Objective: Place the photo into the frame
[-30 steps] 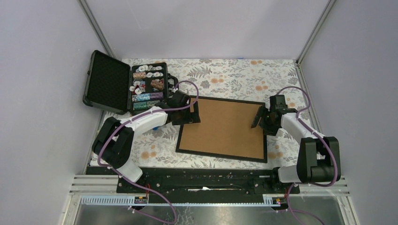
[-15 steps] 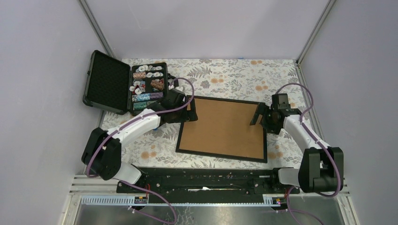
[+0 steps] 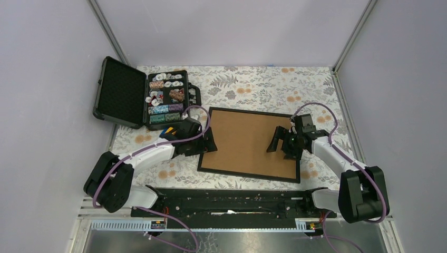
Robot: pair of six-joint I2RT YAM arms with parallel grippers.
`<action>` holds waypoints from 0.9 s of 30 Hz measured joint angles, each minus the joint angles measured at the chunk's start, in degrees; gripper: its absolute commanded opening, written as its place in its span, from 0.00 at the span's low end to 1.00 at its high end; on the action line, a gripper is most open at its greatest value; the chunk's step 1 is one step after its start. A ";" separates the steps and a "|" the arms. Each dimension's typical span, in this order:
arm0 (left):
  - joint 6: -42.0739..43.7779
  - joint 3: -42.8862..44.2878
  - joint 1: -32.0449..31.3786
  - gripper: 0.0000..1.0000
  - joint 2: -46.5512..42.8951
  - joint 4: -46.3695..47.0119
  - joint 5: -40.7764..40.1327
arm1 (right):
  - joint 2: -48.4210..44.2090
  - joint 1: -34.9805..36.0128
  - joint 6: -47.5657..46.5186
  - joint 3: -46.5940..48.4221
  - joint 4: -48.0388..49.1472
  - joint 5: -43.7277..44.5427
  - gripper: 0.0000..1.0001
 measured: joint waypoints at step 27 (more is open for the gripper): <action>-8.41 -13.94 -7.32 0.99 -7.91 20.61 7.23 | 6.56 16.22 2.95 13.16 -0.39 9.09 1.00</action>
